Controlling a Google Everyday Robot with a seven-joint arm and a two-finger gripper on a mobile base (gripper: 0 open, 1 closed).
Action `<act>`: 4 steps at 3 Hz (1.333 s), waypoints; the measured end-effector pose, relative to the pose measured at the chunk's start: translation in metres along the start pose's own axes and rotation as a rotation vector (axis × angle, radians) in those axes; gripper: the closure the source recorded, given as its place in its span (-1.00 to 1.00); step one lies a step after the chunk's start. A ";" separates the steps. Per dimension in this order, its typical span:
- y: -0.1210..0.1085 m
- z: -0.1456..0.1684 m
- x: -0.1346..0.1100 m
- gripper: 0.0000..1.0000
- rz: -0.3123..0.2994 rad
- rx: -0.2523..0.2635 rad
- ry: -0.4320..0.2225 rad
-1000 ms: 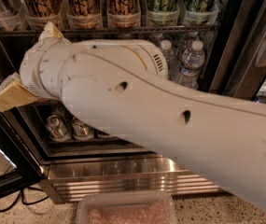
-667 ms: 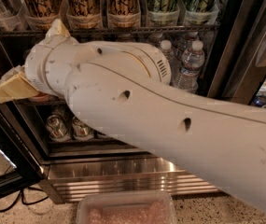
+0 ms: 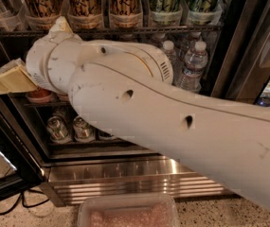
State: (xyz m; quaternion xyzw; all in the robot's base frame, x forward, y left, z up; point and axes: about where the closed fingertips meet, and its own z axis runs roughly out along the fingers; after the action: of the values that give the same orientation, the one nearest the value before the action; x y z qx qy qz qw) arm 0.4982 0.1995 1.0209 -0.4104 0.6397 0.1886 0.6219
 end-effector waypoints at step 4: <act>0.002 0.028 0.014 -1.00 -0.033 0.002 -0.062</act>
Offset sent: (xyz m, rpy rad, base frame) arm 0.0314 0.0866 -0.0341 0.0426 -0.0498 -0.0328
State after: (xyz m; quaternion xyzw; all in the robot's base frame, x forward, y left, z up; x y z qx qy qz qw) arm 0.5160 0.2178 1.0030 -0.4141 0.6135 0.1904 0.6449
